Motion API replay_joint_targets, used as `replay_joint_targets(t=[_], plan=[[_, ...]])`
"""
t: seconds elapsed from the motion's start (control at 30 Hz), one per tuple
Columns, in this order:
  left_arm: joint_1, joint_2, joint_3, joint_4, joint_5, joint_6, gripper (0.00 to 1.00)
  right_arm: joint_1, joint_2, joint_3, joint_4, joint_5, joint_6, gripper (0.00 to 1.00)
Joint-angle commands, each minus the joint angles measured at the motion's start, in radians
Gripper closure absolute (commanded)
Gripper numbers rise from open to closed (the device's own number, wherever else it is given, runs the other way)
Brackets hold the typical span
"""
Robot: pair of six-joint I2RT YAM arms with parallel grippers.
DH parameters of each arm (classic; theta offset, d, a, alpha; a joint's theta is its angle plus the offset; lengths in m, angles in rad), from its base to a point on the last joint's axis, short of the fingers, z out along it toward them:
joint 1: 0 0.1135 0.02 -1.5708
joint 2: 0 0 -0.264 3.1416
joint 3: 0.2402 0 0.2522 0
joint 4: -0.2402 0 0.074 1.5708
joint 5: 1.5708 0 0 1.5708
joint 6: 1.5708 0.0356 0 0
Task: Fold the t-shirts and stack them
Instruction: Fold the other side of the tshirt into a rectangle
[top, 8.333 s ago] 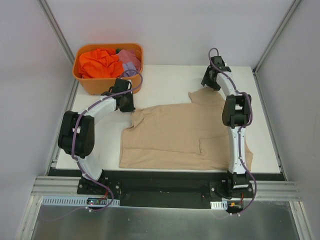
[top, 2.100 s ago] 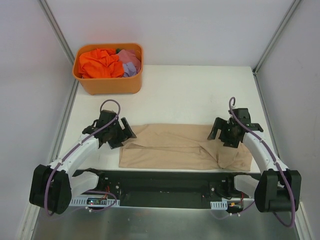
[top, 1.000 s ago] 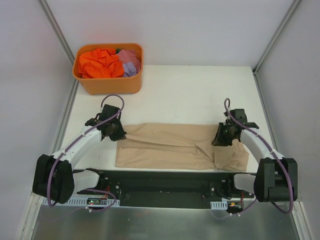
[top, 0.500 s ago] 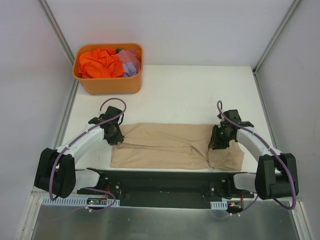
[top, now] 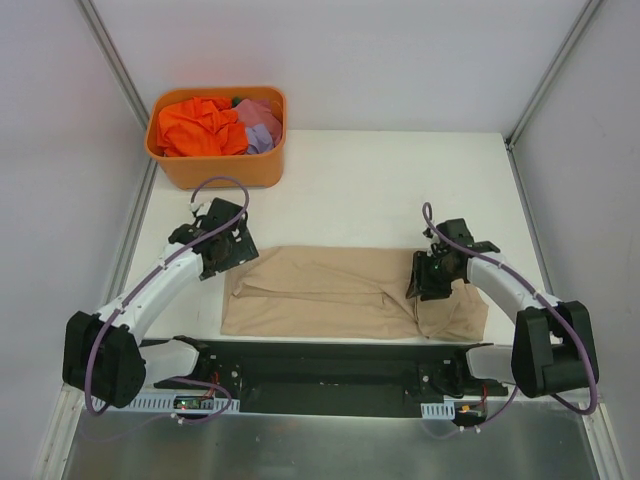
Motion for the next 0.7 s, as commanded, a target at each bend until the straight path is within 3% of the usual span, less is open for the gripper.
replay_joint_targets(t=[0.0, 0.3, 0.53, 0.67], plan=[[-0.042, -0.025, 0.087, -0.034, -0.016, -0.014, 0.01, 0.025, 0.014, 0.046, 0.024, -0.007, -0.006, 0.52], [-0.094, 0.142, 0.035, 0.064, 0.162, -0.014, 0.01, 0.076, 0.037, 0.065, 0.016, 0.076, -0.006, 0.50], [-0.094, 0.153, -0.093, 0.132, 0.166, -0.045, 0.01, 0.129, 0.008, 0.069, -0.003, 0.091, -0.033, 0.90], [-0.083, 0.179, -0.134, 0.136, 0.092, -0.045, 0.01, 0.186, -0.068, 0.060, -0.034, 0.050, -0.070, 0.92]])
